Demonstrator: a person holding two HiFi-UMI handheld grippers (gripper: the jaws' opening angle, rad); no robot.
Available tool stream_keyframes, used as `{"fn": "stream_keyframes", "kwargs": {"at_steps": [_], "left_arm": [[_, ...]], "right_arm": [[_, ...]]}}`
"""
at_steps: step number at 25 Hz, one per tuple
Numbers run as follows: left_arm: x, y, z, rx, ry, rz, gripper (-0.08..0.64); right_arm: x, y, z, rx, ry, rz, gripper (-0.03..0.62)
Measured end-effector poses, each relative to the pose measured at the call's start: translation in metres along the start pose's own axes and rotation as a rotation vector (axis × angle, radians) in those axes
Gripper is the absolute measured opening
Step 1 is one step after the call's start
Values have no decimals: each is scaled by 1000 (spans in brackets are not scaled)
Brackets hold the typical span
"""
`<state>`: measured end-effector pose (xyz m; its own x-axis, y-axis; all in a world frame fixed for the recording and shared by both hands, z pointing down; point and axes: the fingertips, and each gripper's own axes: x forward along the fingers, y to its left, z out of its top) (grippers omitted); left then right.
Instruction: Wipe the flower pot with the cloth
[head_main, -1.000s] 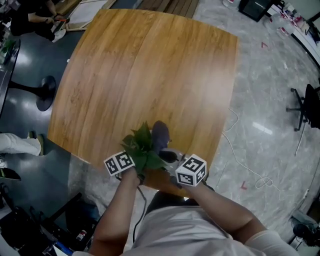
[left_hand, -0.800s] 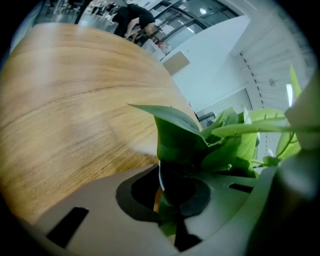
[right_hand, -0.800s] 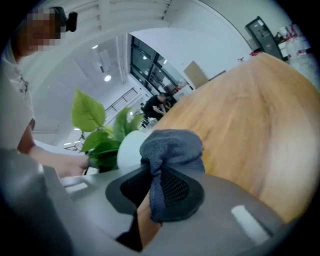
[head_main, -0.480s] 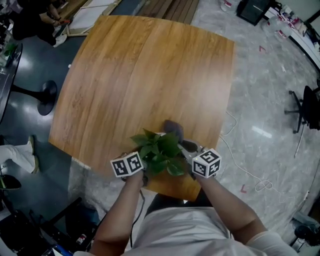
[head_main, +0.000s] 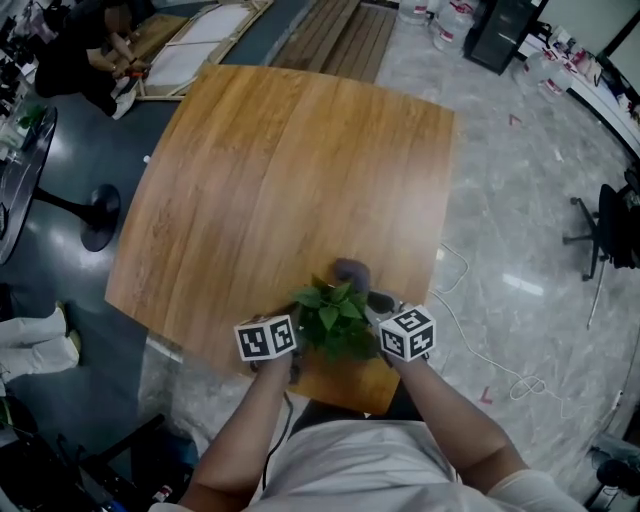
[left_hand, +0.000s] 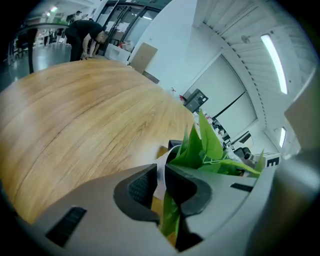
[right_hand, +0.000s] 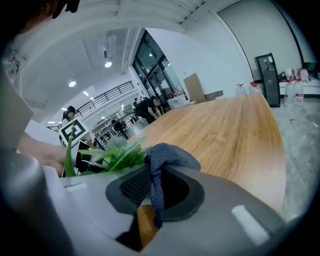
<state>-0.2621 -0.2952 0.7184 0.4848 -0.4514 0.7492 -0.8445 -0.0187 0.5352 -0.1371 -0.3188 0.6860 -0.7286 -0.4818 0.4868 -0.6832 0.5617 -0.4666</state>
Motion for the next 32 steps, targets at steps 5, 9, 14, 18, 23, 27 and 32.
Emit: {"fn": "stream_keyframes", "kwargs": {"at_steps": [5,9,14,18,23,27,32], "left_arm": [[-9,-12,9,31,-16,-21,60],[-18,-27,14,59,-43,-37,87],[-33,-43,27,107,-102,-28,87],[-51,-55,41,133,-166,-27,87],[-86,-79,51,149,-276,-39,87],[-120,-105,55,184,-380,-12,56],[-180,-149,55,209,-540,24,8]], "right_arm": [[-8,-4,9,-17,-14,-31,49],[-23,-8,19,-47,-37,-58,49],[-41,-7,38,-101,-75,-76,49],[-54,3,59,-157,-103,-74,49],[-78,24,87,-225,-143,-42,49],[-108,43,106,-270,-176,-2,49],[-153,79,130,-353,-215,67,49]]}}
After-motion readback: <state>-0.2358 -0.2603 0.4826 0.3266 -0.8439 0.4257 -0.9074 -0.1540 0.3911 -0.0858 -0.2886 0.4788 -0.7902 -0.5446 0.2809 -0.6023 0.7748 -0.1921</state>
